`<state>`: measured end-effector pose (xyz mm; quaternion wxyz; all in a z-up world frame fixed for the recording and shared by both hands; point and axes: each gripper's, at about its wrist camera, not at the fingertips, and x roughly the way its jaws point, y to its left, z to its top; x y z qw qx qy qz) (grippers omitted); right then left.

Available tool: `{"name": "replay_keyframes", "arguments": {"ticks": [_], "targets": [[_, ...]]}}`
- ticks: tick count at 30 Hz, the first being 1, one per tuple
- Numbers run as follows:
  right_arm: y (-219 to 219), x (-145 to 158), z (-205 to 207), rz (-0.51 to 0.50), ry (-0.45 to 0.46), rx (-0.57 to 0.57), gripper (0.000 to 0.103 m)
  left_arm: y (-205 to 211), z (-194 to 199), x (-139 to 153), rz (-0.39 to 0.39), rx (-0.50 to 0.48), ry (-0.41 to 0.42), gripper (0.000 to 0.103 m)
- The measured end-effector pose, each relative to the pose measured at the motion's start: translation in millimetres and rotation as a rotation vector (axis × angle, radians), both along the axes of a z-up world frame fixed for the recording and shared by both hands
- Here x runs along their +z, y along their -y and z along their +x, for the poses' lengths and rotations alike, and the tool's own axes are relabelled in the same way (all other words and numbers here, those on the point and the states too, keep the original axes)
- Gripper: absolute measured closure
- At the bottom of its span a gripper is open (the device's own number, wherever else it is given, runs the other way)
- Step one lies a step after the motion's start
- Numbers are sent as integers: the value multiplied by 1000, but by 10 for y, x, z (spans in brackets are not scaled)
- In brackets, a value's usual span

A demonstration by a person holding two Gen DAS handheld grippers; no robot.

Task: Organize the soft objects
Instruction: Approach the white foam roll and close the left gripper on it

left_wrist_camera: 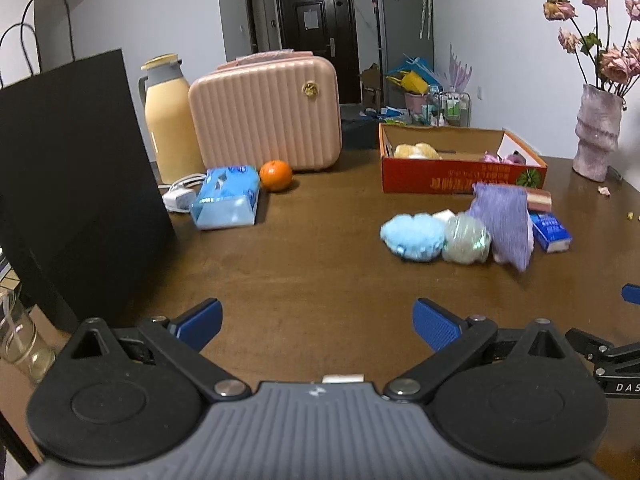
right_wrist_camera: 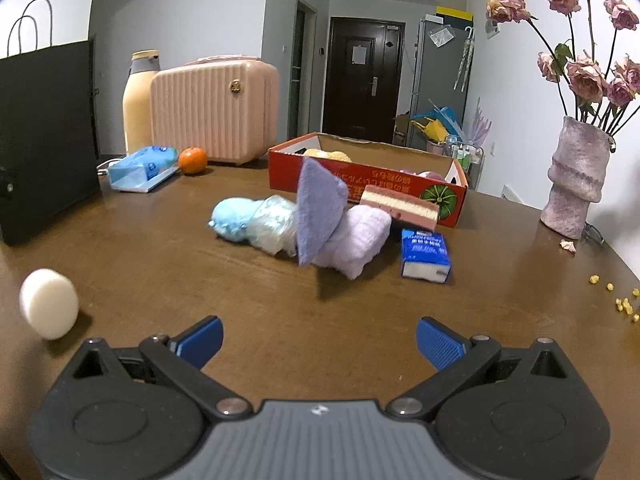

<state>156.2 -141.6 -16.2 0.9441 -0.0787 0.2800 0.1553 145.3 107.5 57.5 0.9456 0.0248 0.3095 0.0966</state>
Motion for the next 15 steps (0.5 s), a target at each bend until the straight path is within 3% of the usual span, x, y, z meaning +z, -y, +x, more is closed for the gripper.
{"name": "replay_keyframes", "arguments": {"ticks": [15], "targets": [[-121, -141, -331, -24, -21, -22, 0, -55, -302, -411, -16, -29, -65, 0]]}}
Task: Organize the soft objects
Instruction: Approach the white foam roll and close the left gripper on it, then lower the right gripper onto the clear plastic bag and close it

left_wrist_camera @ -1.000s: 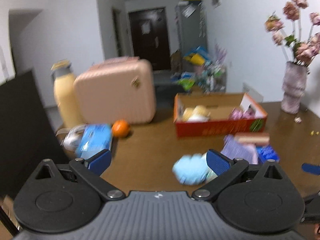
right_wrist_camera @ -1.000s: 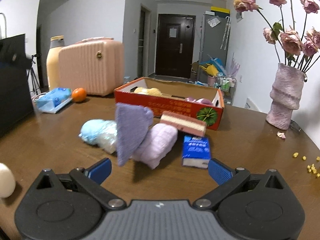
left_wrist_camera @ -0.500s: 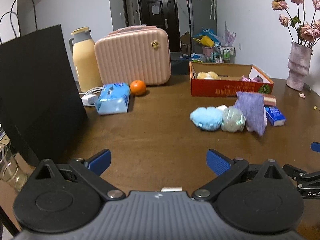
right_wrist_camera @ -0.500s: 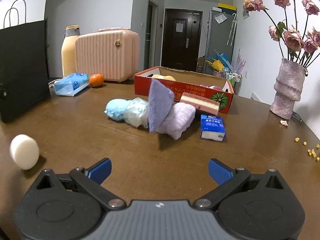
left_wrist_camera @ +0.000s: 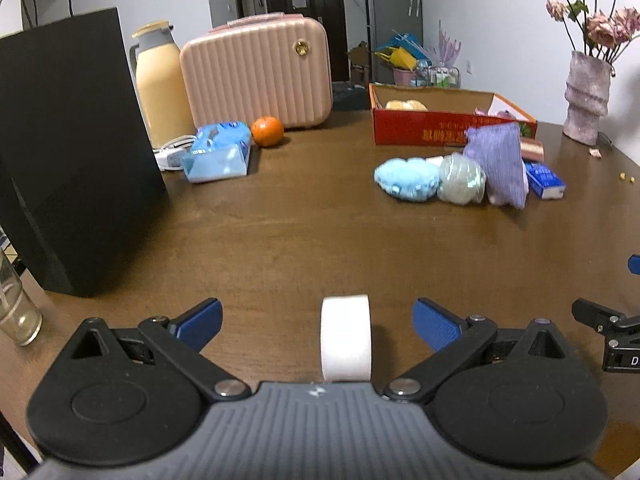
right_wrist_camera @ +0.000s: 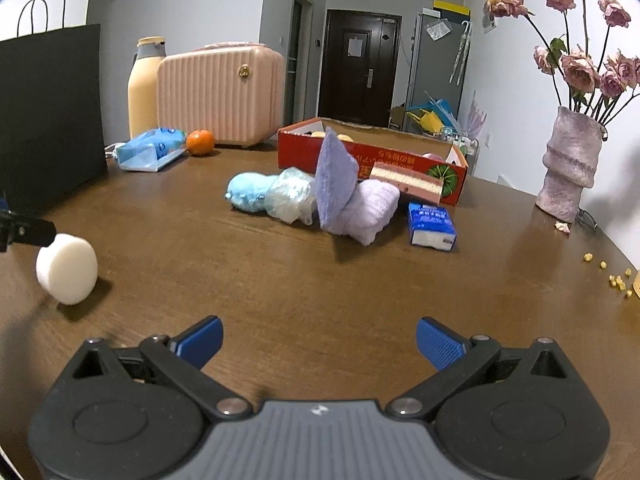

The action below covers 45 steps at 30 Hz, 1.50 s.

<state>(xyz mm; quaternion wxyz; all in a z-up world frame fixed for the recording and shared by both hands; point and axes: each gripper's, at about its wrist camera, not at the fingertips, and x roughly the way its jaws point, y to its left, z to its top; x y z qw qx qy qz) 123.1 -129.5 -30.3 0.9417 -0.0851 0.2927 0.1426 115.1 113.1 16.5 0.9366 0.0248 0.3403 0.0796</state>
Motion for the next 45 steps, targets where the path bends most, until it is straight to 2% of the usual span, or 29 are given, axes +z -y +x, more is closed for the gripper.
{"name": "replay_keyframes", "arguments": {"ticks": [5, 7, 8, 10, 11, 12, 13, 14, 15, 18, 29, 36, 43, 45], "targets": [[-95, -75, -4, -23, -18, -12, 0, -28, 25, -204, -10, -15, -25, 0], [-138, -80, -2, -32, -18, -15, 0, -31, 53, -277, -10, -20, -28, 2], [-160, -85, -1, -36, -17, -15, 0, -36, 75, -306, -6, -20, -29, 6], [-191, -85, 16, -43, -15, -15, 0, -41, 119, -375, -4, -25, -34, 17], [-207, -85, 28, -46, -15, -15, 0, -46, 142, -411, -5, -27, -37, 27], [-221, -87, 43, -49, -16, -15, 0, -43, 172, -447, -5, -30, -42, 42], [-231, -90, 64, -52, -17, -15, 0, -41, 201, -481, -7, -33, -48, 52], [-246, -95, 86, -55, -18, -13, 0, -45, 228, -515, -14, -39, -54, 70], [-255, -97, 100, -57, -19, -12, 0, -46, 256, -551, -26, -50, -65, 73], [-266, -96, 164, -61, -18, -12, 0, -70, 330, -630, -69, -79, -95, 73], [-214, -11, 474, -52, 1, -30, 0, -29, 542, -405, -80, -103, -1, 73], [-245, 73, 680, -11, 16, -19, 0, 53, 784, -306, -88, -119, 25, 73], [-561, 101, 871, 33, 27, 27, 10, 35, 997, -237, -88, -110, 52, 73], [-671, 89, 943, 38, 26, 30, 17, 2, 1056, -227, -84, -101, 60, 73]]}}
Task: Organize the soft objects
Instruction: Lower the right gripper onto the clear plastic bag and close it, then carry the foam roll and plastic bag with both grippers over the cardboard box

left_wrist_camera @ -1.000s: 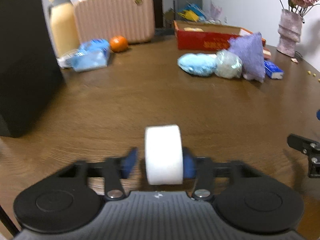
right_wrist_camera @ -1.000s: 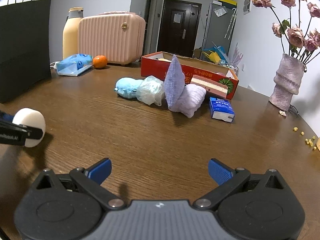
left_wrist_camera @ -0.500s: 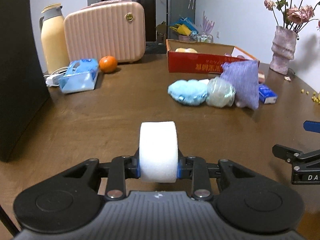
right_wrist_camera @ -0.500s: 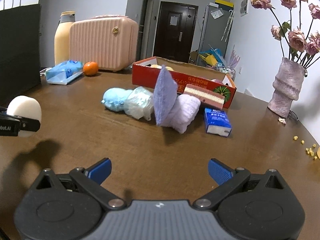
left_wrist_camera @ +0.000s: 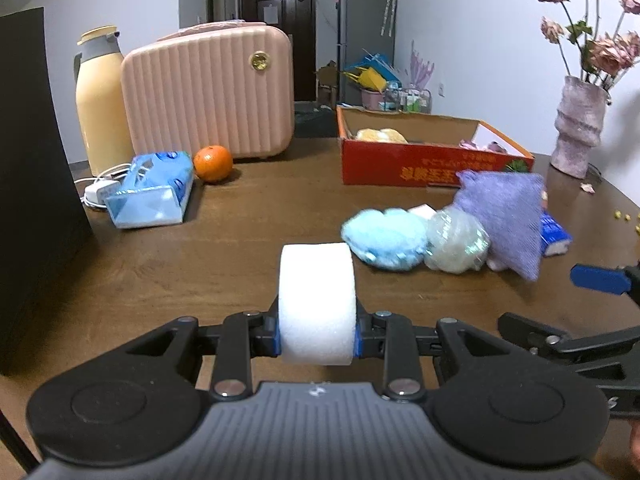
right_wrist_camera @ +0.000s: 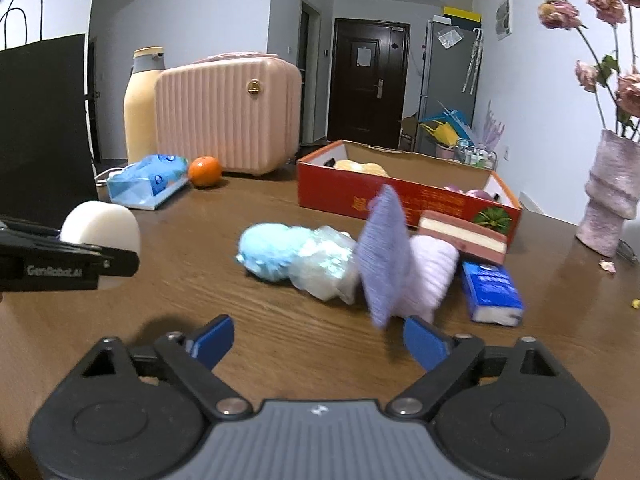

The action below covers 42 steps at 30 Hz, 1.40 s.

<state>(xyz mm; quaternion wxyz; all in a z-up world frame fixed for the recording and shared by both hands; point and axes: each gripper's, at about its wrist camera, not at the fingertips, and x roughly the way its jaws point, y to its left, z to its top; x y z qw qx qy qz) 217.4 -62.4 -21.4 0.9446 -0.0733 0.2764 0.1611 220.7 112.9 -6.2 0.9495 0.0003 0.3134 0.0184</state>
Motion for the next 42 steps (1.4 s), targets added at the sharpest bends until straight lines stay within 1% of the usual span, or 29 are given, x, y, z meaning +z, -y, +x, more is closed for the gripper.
{"name": "replay_keyframes", "arguments": {"ticks": [3, 5, 10, 14, 17, 22, 23, 24, 25, 26, 27, 30, 35, 42], "targets": [[-142, -20, 124, 6, -6, -5, 25, -76, 91, 19, 1, 17, 13, 73], [-214, -30, 213, 7, -9, -18, 29, -140, 151, 28, 0, 32, 22, 73], [-348, -51, 437, 16, -9, -59, 29, -278, 324, 17, 0, 59, 41, 73], [-406, -102, 634, -1, -3, -121, 29, -379, 443, -41, -5, 72, 63, 73], [-399, -146, 781, 9, -9, -168, 29, -474, 525, -97, -7, 75, 52, 73], [-416, -200, 987, 19, -12, -201, 29, -626, 585, -139, -1, 89, 51, 73], [-420, -222, 1028, 20, -20, -200, 32, -658, 592, -144, -7, 93, 48, 73], [-425, -241, 1053, 17, -25, -199, 45, -677, 596, -151, -12, 96, 46, 73], [-428, -262, 1082, 13, -33, -195, 53, -690, 597, -154, -18, 98, 44, 73], [-424, -287, 1105, 11, -43, -191, 58, -698, 595, -157, -22, 99, 42, 73], [-407, -300, 1107, 19, -40, -186, 61, -698, 593, -161, -23, 98, 43, 73], [-370, -280, 1071, 29, -14, -168, 67, -674, 587, -181, -15, 93, 44, 73], [-342, -178, 941, 61, 36, -114, 69, -676, 595, -217, -19, 98, 37, 73], [-330, 65, 704, 106, 120, -38, 69, -653, 550, -191, 2, 126, 83, 73]]}}
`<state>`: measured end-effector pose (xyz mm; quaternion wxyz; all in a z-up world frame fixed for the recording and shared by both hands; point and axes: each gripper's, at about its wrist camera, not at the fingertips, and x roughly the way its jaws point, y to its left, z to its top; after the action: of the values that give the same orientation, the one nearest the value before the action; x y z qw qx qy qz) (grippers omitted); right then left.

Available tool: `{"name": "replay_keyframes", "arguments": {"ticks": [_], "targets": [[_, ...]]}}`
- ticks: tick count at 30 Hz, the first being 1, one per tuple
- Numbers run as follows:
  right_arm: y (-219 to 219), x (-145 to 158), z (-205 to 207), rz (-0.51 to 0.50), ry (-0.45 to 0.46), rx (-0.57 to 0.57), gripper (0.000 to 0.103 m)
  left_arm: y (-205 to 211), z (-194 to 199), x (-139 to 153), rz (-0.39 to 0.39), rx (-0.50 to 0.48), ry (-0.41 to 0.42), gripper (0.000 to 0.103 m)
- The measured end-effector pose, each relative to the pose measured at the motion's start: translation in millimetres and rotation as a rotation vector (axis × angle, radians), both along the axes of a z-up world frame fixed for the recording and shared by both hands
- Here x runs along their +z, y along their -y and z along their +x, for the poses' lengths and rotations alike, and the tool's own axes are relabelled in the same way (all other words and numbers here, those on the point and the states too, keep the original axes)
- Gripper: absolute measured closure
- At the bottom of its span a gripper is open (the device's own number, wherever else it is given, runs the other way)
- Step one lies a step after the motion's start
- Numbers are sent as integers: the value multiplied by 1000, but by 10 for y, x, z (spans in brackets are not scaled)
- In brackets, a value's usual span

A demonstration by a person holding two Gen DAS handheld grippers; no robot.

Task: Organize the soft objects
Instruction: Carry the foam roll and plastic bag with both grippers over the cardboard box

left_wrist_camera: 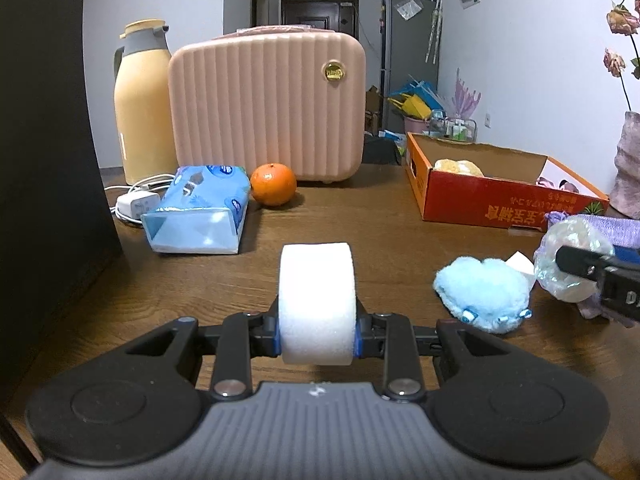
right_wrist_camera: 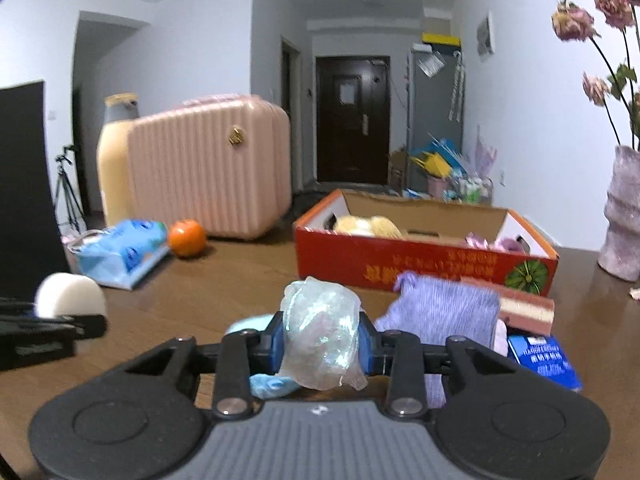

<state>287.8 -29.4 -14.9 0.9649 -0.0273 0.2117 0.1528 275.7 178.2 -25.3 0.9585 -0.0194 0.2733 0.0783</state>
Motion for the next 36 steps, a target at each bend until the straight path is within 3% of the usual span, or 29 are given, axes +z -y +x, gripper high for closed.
{"name": "replay_keyframes", "arguments": {"ticks": [16, 36], "targets": [[398, 533, -108, 126, 130, 16, 69, 296, -34, 148, -87, 6, 67, 73], [1004, 635, 466, 159, 158, -60, 69, 962, 412, 356, -103, -26, 127, 73]]}}
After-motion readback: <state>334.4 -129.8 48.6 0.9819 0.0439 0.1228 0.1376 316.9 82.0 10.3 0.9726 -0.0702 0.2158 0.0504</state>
